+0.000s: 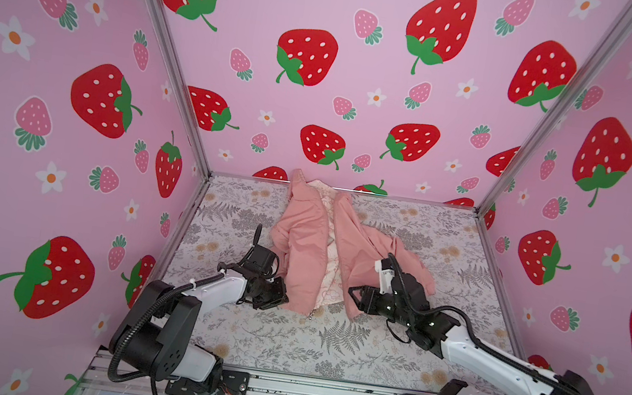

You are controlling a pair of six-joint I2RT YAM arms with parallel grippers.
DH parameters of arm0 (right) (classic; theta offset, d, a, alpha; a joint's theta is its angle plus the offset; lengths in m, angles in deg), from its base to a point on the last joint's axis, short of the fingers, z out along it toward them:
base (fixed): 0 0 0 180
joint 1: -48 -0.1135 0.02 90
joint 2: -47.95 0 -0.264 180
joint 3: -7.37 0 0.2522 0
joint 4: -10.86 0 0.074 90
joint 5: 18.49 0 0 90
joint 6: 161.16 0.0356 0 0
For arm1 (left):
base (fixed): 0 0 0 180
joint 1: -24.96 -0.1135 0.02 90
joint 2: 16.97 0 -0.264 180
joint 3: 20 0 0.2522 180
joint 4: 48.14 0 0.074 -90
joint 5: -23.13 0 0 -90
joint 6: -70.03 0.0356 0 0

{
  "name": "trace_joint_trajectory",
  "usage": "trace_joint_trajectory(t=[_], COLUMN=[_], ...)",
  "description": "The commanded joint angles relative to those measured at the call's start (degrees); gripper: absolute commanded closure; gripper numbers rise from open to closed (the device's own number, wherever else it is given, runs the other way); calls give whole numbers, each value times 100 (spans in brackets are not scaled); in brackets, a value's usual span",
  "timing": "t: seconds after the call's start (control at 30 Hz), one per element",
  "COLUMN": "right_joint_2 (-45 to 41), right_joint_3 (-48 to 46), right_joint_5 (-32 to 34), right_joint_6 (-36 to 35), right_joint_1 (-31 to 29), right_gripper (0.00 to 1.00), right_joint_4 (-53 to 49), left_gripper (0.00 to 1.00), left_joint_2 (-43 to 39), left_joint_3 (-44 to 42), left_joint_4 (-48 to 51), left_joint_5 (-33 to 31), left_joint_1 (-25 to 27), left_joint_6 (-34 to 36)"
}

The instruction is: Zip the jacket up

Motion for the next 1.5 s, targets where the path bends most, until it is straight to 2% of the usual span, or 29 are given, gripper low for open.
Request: trace_joint_trajectory(t=[0.0,0.17,0.27,0.37,0.57,0.63,1.07,1.23,1.47], right_joint_2=[946,2322,2872,3204,3385,3435,3183,3316,3389], right_joint_3=[523,1192,1429,1579,1530,1520,1309,1270,997], right_joint_5=[-266,-588,-806,-750,-618,-613,-320,-542,-1091], right_joint_6=[58,136,237,318,450,478,564,680,1047], right_joint_1=[-379,-487,-489,-485,-483,-482,-482,-481,-487], right_gripper=[47,47,48,51,50,50,49,49,49], right_joint_4=[632,1089,1329,1250,1252,1252,1019,1254,2161], left_gripper=[70,77,83,89,93,98,99,99,99], left_joint_2=[-241,-414,-405,-347,-310,-312,-293,-255,-205], left_joint_3=[101,-12,-85,-131,-140,-149,-219,-245,-283], left_joint_4=[275,280,209,116,67,61,-30,-97,-177], left_joint_5=[22,7,37,115,156,162,209,243,295], left_joint_1=[-38,-48,-51,-53,-61,-62,-79,-86,-91], left_joint_6=[163,141,108,87,101,99,61,36,7])
